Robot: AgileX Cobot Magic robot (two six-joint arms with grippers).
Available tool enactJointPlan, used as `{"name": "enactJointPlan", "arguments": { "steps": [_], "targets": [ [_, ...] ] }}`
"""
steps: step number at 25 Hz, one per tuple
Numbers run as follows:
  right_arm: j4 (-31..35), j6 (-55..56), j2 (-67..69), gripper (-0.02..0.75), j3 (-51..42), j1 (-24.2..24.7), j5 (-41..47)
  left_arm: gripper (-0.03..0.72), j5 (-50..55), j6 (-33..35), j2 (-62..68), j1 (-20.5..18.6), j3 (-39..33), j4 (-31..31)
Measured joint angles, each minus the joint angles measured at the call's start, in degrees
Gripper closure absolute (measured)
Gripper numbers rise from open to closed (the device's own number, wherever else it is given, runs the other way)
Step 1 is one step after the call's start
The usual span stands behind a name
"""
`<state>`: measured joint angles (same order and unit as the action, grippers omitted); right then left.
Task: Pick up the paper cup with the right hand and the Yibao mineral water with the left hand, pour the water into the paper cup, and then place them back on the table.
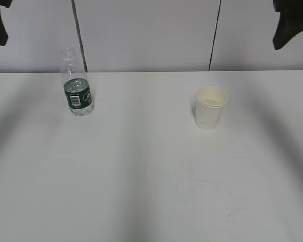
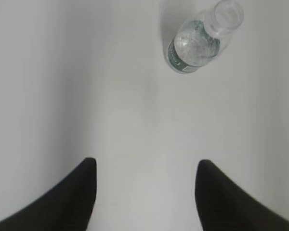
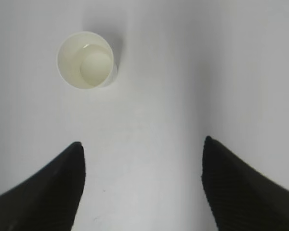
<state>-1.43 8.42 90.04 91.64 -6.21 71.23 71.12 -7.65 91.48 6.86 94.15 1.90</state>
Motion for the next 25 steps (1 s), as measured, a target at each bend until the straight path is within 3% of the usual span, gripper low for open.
{"name": "enactJointPlan", "arguments": {
  "steps": [11, 25],
  "targets": [
    [3.3, 0.0, -28.5, 0.152, -21.6, 0.0, 0.5, 0.282, 0.5, 0.2, -26.6, -0.7, -23.6, 0.1],
    [1.4, -0.6, -60.5, 0.153, -42.8, 0.0, 1.1, 0.282, 1.3, 0.2, -58.9, -0.7, -45.4, 1.3]
  ]
}}
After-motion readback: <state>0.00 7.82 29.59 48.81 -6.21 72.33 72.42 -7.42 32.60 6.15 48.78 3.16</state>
